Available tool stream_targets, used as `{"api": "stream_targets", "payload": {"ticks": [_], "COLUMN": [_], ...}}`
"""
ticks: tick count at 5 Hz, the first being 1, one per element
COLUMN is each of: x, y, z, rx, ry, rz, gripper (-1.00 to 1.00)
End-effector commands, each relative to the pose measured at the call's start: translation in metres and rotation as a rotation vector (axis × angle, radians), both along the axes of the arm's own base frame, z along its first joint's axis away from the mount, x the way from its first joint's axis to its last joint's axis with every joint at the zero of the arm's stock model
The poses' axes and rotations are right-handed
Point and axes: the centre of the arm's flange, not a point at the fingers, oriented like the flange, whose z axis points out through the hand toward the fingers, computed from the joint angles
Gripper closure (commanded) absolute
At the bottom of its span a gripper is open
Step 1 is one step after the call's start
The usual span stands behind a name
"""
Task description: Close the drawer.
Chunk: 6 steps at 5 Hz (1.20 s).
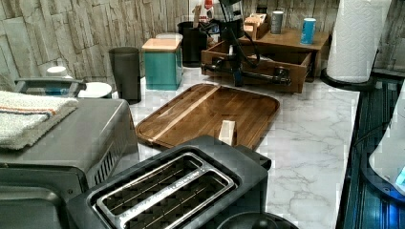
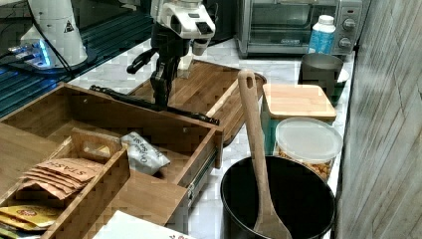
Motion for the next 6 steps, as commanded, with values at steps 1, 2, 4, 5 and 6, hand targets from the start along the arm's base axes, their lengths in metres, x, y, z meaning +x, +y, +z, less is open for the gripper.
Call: {"api": "stream_targets", "payload": {"ticks": [1, 2, 4, 5, 6], "x": [0.014, 0.01, -0.005, -0.013, -0.01], "y": [-0.18, -0.226, -0.285, -0.295, -0.296], "z": [0.073, 0.089, 0.106, 0.116, 0.113], "rx": [-0.098, -0.125, -0.172, -0.21, -0.234], "ry": [-0.256, -0.231, -0.183, -0.166, -0.174], "rz": [-0.11, -0.082, -0.112, -0.127, -0.152], "gripper": [1.0, 1.0, 1.0, 1.0, 1.0]}}
